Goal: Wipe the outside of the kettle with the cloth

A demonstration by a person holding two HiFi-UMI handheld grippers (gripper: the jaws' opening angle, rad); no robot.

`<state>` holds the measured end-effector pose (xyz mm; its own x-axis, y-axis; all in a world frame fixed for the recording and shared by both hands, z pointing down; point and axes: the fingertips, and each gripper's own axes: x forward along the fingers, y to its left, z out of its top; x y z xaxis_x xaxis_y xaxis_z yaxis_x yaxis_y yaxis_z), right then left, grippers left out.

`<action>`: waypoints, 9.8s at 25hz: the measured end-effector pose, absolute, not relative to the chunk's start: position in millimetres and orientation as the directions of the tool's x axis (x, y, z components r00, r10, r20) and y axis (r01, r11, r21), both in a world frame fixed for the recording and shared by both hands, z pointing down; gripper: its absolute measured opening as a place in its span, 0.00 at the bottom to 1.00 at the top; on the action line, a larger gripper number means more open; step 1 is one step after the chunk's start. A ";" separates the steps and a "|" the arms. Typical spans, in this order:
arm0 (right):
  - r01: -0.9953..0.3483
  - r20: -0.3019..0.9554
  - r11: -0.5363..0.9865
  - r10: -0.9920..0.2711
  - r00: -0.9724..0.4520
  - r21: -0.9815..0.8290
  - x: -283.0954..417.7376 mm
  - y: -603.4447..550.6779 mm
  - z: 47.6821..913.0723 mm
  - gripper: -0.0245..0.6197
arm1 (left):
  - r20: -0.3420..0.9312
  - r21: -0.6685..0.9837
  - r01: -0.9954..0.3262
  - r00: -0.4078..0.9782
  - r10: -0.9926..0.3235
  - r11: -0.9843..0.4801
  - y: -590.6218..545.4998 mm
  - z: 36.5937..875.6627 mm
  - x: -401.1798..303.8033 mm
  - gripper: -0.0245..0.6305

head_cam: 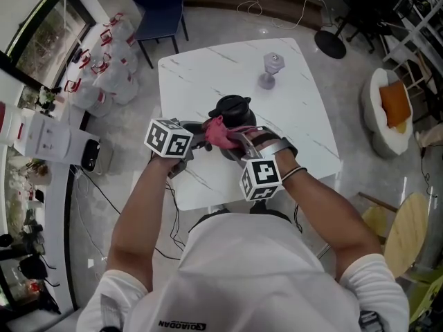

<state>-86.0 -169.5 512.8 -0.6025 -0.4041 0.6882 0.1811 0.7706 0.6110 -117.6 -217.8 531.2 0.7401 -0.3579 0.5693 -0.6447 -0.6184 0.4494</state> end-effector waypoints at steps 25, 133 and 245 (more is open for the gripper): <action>0.460 0.842 0.747 -0.245 -0.481 0.480 -59.7 -113.1 631.9 0.21 | 0.508 0.562 -0.644 0.764 -0.397 -0.519 -229.4 539.8 -141.0 0.21; -0.363 0.275 0.626 -0.236 -0.932 -0.691 10.6 -185.1 476.3 0.22 | 0.677 -0.053 -0.599 0.567 -0.469 -0.799 -123.0 590.3 -132.6 0.21; -0.369 0.543 0.492 0.278 -0.792 -0.789 23.5 -201.8 625.1 0.22 | 0.741 -0.582 0.031 0.433 -0.514 -0.813 -139.2 562.2 -75.9 0.21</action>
